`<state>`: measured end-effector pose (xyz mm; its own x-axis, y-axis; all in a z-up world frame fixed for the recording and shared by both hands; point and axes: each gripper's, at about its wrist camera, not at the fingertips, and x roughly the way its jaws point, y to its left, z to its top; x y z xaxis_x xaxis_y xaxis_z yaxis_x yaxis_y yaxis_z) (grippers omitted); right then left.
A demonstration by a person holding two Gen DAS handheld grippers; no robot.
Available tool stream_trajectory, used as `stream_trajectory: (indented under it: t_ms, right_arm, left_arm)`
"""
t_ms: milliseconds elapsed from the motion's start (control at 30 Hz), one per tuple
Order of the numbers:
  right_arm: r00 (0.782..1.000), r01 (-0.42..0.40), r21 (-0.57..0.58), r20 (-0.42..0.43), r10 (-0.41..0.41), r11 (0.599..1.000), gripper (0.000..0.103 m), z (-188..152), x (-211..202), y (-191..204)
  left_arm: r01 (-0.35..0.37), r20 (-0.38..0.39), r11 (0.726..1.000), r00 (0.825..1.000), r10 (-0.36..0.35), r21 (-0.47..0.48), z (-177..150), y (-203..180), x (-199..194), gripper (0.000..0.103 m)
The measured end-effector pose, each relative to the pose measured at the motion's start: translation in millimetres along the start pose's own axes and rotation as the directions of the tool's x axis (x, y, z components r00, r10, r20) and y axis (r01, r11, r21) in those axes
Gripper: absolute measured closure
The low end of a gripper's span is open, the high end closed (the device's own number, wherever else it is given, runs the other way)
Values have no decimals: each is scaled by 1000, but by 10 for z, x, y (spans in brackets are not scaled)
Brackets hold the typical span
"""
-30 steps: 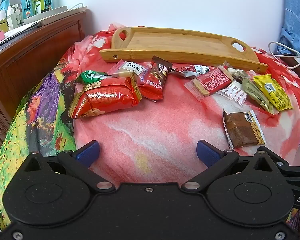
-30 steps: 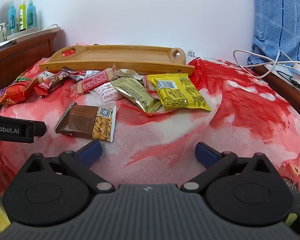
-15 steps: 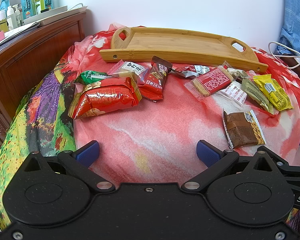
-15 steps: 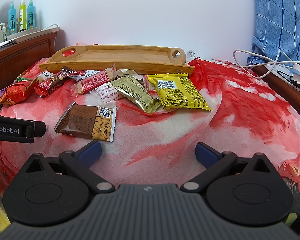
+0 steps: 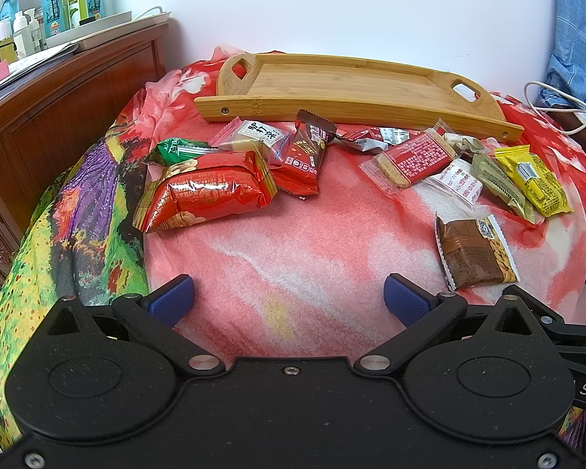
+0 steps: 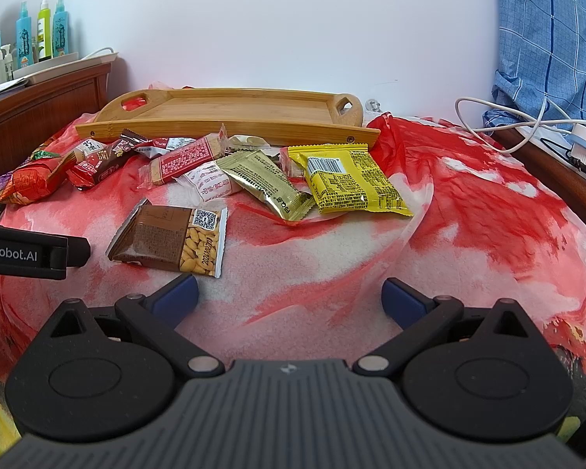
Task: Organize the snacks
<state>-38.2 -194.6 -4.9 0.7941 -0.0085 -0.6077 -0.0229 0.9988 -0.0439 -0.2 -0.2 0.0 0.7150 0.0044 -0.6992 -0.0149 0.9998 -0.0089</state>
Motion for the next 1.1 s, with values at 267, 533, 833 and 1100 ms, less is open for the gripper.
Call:
stream_trajectory:
  t_ms: [267, 533, 833, 1100]
  right_arm:
    - [1000, 0, 0, 0, 0, 1000, 0, -1, 0, 0]
    - [1000, 0, 0, 1, 0, 1000, 0, -4, 0, -1]
    - [1000, 0, 0, 2, 0, 1000, 0, -2, -3, 3]
    - [1000, -19, 0, -1, 19, 1000, 0, -6, -3, -33]
  left_arm:
    - [0, 0, 1000, 1000, 0, 0, 0, 0, 0, 0]
    - [0, 1, 1000, 1000, 0, 0, 0, 0, 0, 0]
    - [2, 0, 1000, 1000, -2, 1, 0, 1, -1, 0]
    - [7, 27, 1000, 1000, -7, 1, -21, 27, 29, 0]
